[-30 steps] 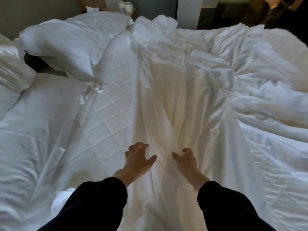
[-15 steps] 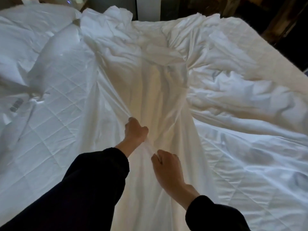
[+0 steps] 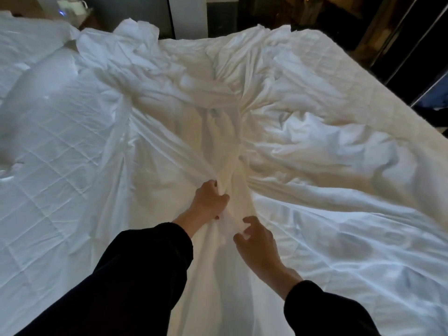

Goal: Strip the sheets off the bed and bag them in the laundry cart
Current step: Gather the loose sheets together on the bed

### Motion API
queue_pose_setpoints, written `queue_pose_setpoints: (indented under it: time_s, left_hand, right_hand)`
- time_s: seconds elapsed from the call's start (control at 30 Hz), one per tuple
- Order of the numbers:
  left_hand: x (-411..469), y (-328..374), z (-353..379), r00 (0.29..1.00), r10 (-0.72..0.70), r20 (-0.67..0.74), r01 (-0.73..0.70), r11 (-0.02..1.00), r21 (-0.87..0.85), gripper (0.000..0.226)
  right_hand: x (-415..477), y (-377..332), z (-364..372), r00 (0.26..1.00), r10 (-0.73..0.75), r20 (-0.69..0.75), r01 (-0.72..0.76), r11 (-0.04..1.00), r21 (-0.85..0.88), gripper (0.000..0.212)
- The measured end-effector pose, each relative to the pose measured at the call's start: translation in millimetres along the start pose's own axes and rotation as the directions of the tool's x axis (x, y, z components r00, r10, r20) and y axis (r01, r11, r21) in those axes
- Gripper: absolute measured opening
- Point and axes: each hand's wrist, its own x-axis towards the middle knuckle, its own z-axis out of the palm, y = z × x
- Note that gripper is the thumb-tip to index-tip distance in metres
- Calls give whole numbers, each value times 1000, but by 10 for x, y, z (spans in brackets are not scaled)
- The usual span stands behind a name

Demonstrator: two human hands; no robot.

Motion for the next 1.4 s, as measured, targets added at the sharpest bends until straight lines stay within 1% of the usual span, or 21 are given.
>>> queue_pose_setpoints:
  time_s: [0.07, 0.13, 0.2, 0.27, 0.3, 0.37, 0.43, 0.53, 0.6, 0.67, 0.77, 0.83, 0.93, 1.0, 1.03, 1.07, 1.13, 1.2, 1.23, 1.3, 1.4]
  left_hand:
    - [86, -48, -105, 995, -75, -71, 72, 996, -44, 52]
    - [190, -58, -222, 989, -123, -81, 116, 989, -91, 59]
    - [315, -45, -325, 987, -136, -85, 124, 983, -135, 62]
    - [448, -2, -381, 985, -146, -90, 129, 976, -175, 68]
    - [512, 29, -390, 984, -148, -96, 128, 973, -190, 64]
    - [642, 109, -366, 981, -158, -113, 133, 971, -201, 47]
    - [786, 185, -305, 976, -155, -151, 134, 981, -140, 46]
    - [992, 288, -165, 957, -115, -268, 110, 993, -33, 26]
    - [1095, 381, -58, 932, -108, -347, 109, 994, -18, 31]
    - [1169, 539, 87, 929, -29, -369, 45, 998, 34, 33]
    - [1217, 794, 316, 955, 172, -242, -147, 982, 118, 25]
    - [1193, 841, 411, 963, 243, -112, -235, 968, 86, 28]
    - [1133, 678, 402, 981, 183, 71, -189, 978, 92, 34]
    - [1098, 515, 346, 991, 83, 103, -87, 996, 27, 36]
    - [1087, 449, 299, 997, 46, 62, -45, 999, -24, 39]
    - [1095, 385, 236, 999, 39, -22, -40, 999, -25, 42]
    - [1130, 227, 50, 962, 114, -249, -81, 987, 140, 39]
    - [1140, 6, -216, 903, 172, -395, -62, 959, 276, 36]
    - [1152, -139, -363, 888, 176, -426, -21, 938, 346, 41]
    - [1130, -462, -664, 876, 121, -467, 137, 865, 482, 56]
    - [1043, -950, -1065, 840, -37, -542, 343, 810, 477, 76]
  right_hand:
    - [162, -140, 77, 998, -64, -19, 65, 997, 49, 46]
    - [341, -298, 171, 996, -82, -35, 84, 995, 61, 49]
    - [497, -410, 261, 998, -59, -22, 60, 997, 39, 38]
    - [589, -439, 298, 996, -73, -41, 73, 997, -9, 16]
    - [605, -435, 287, 993, -90, -78, 88, 996, -19, 16]
    - [598, -375, 228, 983, -134, -129, 135, 991, 1, 22]
    - [570, -292, 145, 973, -199, -115, 199, 980, -16, 27]
    - [596, -209, -10, 958, -275, -81, 270, 960, -71, 34]
    - [662, -216, -114, 953, -282, -106, 276, 959, -67, 37]
    - [706, -226, -211, 953, -258, -161, 258, 966, -22, 37]
    - [751, -117, -327, 960, -130, -248, 140, 990, 24, 34]
    - [755, 7, -358, 969, -31, -247, 28, 999, -16, 31]
    - [723, 145, -249, 994, 66, -83, -79, 982, -169, 17]
    - [697, 172, -118, 994, 104, -33, -108, 974, -200, 6]
    - [683, 163, -51, 993, 108, -49, -116, 975, -188, 15]
    - [669, 145, 14, 992, 93, -87, -107, 978, -178, 29]
    - [630, 82, 136, 980, -3, -200, -40, 977, -210, 60]
    - [568, -17, 227, 959, -119, -257, 51, 965, -258, 74]
    - [553, -66, 264, 954, -153, -259, 78, 958, -277, 76]
    - [533, -140, 331, 961, -158, -227, 87, 951, -297, 76]
    - [503, -219, 438, 951, -197, -238, 129, 954, -272, 60]
